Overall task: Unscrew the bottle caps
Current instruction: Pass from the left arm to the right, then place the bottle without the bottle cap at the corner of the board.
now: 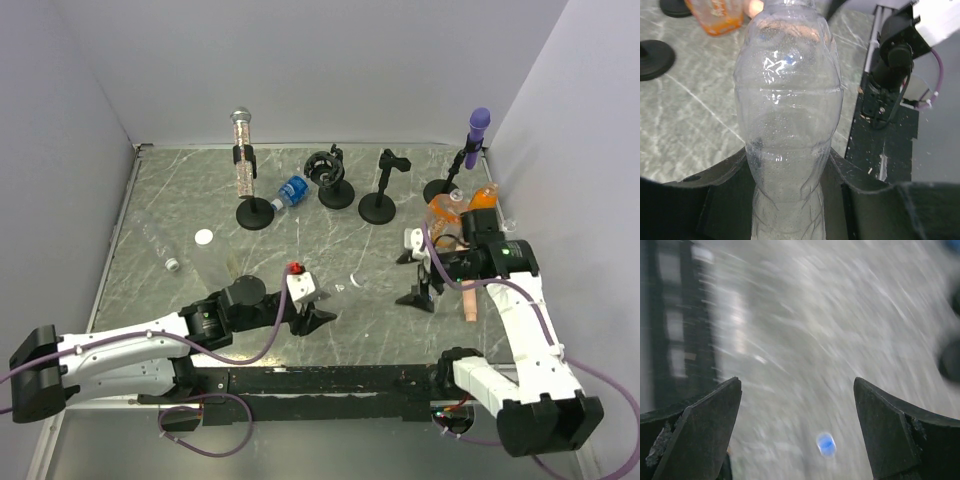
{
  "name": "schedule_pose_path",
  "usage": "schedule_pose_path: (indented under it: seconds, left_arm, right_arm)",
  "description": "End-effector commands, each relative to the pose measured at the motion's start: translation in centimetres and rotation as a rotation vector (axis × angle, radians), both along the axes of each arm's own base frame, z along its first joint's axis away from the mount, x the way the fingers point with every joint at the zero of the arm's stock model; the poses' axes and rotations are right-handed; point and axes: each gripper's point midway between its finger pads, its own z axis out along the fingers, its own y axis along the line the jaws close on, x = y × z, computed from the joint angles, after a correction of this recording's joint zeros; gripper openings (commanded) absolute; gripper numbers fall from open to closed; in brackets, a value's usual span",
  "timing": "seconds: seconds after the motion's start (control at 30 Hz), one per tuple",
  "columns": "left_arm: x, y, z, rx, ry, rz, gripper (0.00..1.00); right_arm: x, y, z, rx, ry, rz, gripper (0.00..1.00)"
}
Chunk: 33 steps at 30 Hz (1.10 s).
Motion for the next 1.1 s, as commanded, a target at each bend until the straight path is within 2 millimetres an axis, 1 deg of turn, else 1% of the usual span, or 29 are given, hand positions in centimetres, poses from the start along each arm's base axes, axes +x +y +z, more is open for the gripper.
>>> schedule_pose_path:
  seconds: [0.0,0.07,0.13,0.2,0.43,0.57,0.7,0.83,0.87,0.9,0.97,1.07]
  left_arm:
    - [-0.7,-1.9,2.7,-0.081,-0.011,-0.08,0.24]
    - [-0.8,-2.3,2.6,-0.075,-0.004,-0.092,0.24]
    - [-0.8,-2.6,2.6,-0.081,-0.001,-0.102,0.24]
    - [-0.9,-3.0,2.6,-0.086,0.008,-0.112,0.24]
    - [-1.0,-3.9,3.0,-0.119,0.022,-0.133,0.24]
    - [-0.7,-4.4,3.2,-0.129,0.026,-0.123,0.25]
    - [-0.3,-4.4,3.2,-0.137,0.032,-0.099,0.26]
    - [-0.1,-4.6,3.1,-0.136,0.04,-0.089,0.28]
    - [-0.1,-4.6,3.1,-0.134,0.043,-0.088,0.29]
    - [-0.1,-4.6,3.2,-0.138,0.044,-0.084,0.31]
    - [0.2,-4.4,3.4,-0.147,0.048,-0.069,0.38]
    - [0.5,-3.9,4.0,-0.163,0.046,-0.037,0.55]
  right_arm:
    - [-6.3,6.2,4.3,0.293,0.054,0.38,0.99]
    - [-7.2,7.5,5.2,0.324,0.096,0.44,0.99]
    - [-7.1,8.3,6.3,0.355,0.095,0.46,0.99]
    - [-7.0,9.0,6.9,0.369,0.101,0.467,0.99]
    - [-7.5,10.4,7.2,0.395,0.189,0.503,0.99]
    - [-7.5,10.9,6.8,0.369,0.215,0.5,0.92]
    - [-7.3,10.9,6.5,0.348,0.224,0.484,0.73]
    - [-7.0,11.0,6.4,0.338,0.229,0.468,0.52]
    - [-6.8,11.0,6.2,0.328,0.227,0.462,0.45]
    - [-6.7,11.0,6.1,0.323,0.23,0.454,0.39]
    - [-6.4,11.0,6.0,0.309,0.228,0.438,0.31]
    - [-5.7,10.9,6.2,0.29,0.244,0.385,0.26]
